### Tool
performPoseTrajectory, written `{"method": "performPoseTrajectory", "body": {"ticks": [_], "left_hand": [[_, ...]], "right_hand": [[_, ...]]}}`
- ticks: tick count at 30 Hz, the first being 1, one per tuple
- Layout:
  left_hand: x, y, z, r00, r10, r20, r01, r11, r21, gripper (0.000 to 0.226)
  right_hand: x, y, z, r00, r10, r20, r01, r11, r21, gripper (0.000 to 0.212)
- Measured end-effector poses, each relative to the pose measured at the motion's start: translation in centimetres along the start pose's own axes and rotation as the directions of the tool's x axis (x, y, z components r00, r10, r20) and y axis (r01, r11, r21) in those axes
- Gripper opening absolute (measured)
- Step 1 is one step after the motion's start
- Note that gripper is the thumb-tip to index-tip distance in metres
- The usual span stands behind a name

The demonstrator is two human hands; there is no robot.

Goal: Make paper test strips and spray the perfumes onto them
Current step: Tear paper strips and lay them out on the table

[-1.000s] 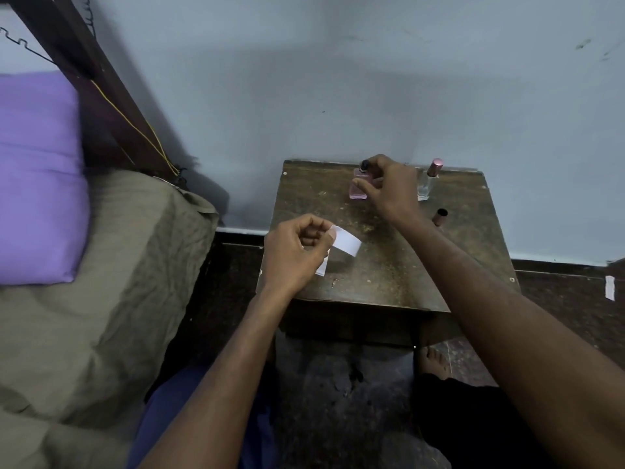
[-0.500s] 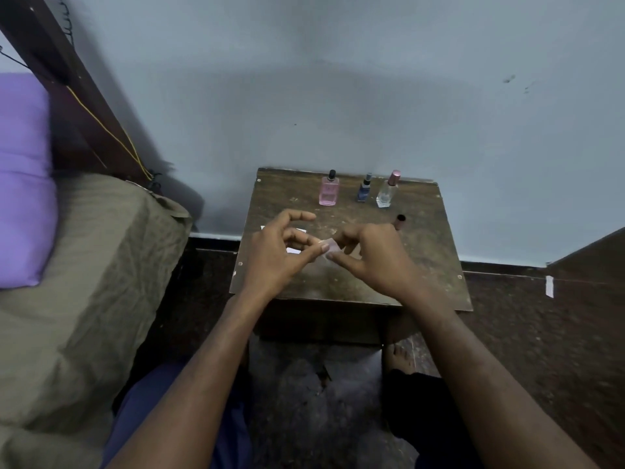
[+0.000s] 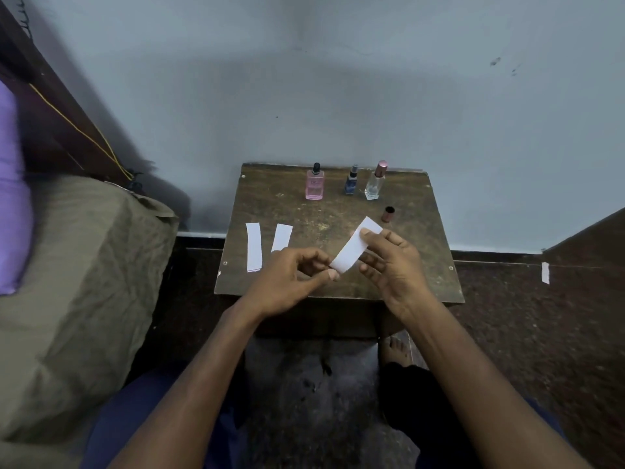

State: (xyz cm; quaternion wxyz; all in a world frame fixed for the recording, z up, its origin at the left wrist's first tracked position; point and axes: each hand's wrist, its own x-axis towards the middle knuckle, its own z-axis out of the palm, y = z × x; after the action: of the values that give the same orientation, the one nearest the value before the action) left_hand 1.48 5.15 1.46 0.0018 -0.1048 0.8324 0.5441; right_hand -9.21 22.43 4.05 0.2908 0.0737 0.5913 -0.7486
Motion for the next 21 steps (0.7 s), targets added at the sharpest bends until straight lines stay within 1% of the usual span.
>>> {"method": "performPoseTrajectory", "body": {"ticks": [3, 6, 9, 11, 12, 14, 16, 18, 21], "left_hand": [[0.3, -0.1, 0.2, 0.997, -0.023, -0.080, 0.017, 0.997, -0.072, 0.007], [0.6, -0.4, 0.3, 0.991, -0.046, -0.122, 0.030, 0.991, -0.129, 0.006], [1.0, -1.0, 0.4, 0.980, -0.063, -0.191, 0.040, 0.991, -0.125, 0.006], [1.2, -1.0, 0.5, 0.972, -0.069, -0.226, 0.042, 0.992, -0.120, 0.013], [1.3, -0.9, 0.6, 0.973, -0.074, -0.217, 0.046, 0.990, -0.132, 0.022], [1.4, -0.4, 0.9, 0.988, -0.073, -0.136, 0.047, 0.983, -0.179, 0.037], [1.5, -0.1, 1.2, 0.997, -0.061, -0.052, 0.048, 0.975, -0.216, 0.042], [1.7, -0.3, 1.3, 0.998, -0.058, -0.017, 0.052, 0.973, -0.224, 0.035], [1.8, -0.4, 1.5, 0.995, -0.080, -0.055, 0.064, 0.967, -0.248, 0.015]], "right_hand": [[1.3, -0.7, -0.2, 0.999, -0.014, 0.034, 0.014, 1.000, 0.000, 0.010], [2.4, -0.9, -0.7, 0.999, -0.012, 0.042, 0.012, 1.000, -0.011, 0.015], [3.0, -1.1, -1.3, 0.999, -0.010, 0.039, 0.010, 1.000, -0.006, 0.016], [3.2, -1.3, -1.5, 0.999, -0.018, 0.035, 0.018, 1.000, 0.004, 0.016], [3.2, -1.2, -1.5, 0.999, -0.007, 0.041, 0.007, 1.000, 0.008, 0.016], [3.0, -1.0, -1.1, 0.996, 0.047, 0.078, -0.049, 0.998, 0.028, 0.013], [2.8, -0.7, -0.5, 0.987, 0.095, 0.133, -0.103, 0.993, 0.051, 0.010], [2.7, -0.6, -0.2, 0.981, 0.104, 0.164, -0.118, 0.990, 0.072, 0.010], [3.0, -0.8, -0.4, 0.986, 0.081, 0.146, -0.095, 0.991, 0.095, 0.010]]}}
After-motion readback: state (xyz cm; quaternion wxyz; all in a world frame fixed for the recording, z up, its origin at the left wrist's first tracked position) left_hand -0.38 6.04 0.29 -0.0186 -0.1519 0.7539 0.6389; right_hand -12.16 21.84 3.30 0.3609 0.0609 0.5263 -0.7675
